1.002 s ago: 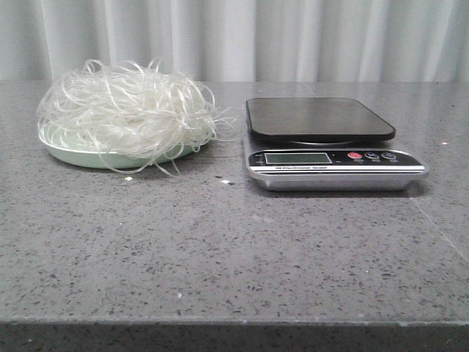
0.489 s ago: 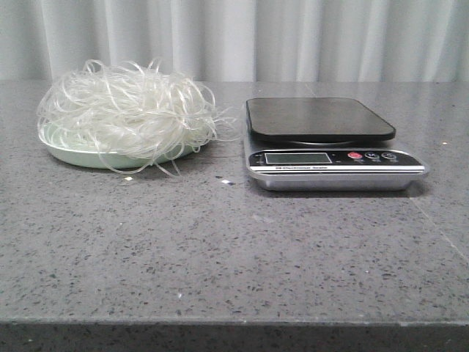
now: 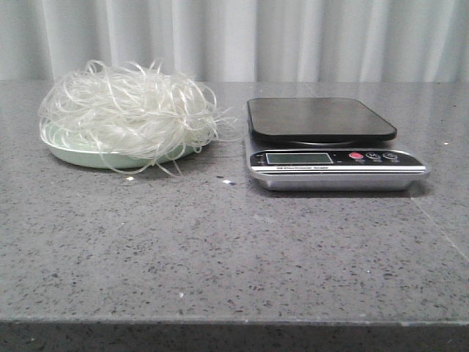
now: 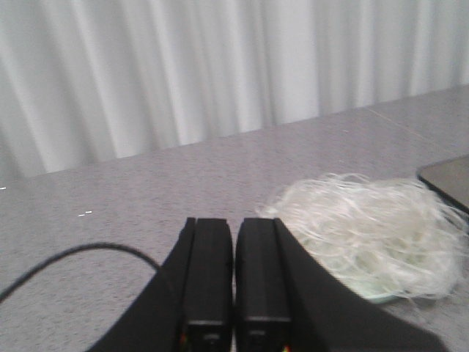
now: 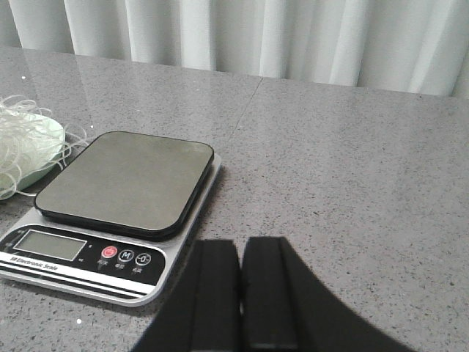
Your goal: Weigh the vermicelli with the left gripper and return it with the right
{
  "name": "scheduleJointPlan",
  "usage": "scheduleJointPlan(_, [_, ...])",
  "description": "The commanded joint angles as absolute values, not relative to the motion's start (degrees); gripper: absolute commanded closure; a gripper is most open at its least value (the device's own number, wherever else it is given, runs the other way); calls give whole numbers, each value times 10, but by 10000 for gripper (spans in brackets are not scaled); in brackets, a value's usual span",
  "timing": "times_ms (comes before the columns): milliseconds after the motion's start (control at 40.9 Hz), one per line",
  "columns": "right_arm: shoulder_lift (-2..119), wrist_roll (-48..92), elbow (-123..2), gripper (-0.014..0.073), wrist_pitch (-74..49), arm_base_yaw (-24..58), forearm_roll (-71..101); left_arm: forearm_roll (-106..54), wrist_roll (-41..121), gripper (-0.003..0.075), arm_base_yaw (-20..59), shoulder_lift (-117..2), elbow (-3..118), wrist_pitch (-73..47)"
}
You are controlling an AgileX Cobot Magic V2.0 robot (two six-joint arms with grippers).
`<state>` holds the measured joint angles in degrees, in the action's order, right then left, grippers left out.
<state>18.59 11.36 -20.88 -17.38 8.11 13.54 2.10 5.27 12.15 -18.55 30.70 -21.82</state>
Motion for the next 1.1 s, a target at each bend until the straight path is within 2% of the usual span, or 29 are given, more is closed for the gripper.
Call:
scheduleJointPlan(0, [189,115,-223,444,-134,78,132,4,62,583,89,-192,312,-147])
scheduleJointPlan(196, [189,115,-223,444,-134,78,132,0,62,583,38,-158,239,-91])
scheduleJointPlan(587, [189,115,-223,444,-134,78,132,-36,62,583,-3,-2,-9,47])
scheduleJointPlan(635, [189,115,-223,444,-134,78,132,-36,62,583,-4,18,-5,0])
scheduleJointPlan(1075, [189,115,-223,444,-136,78,132,-36,62,583,-6,15,-6,0])
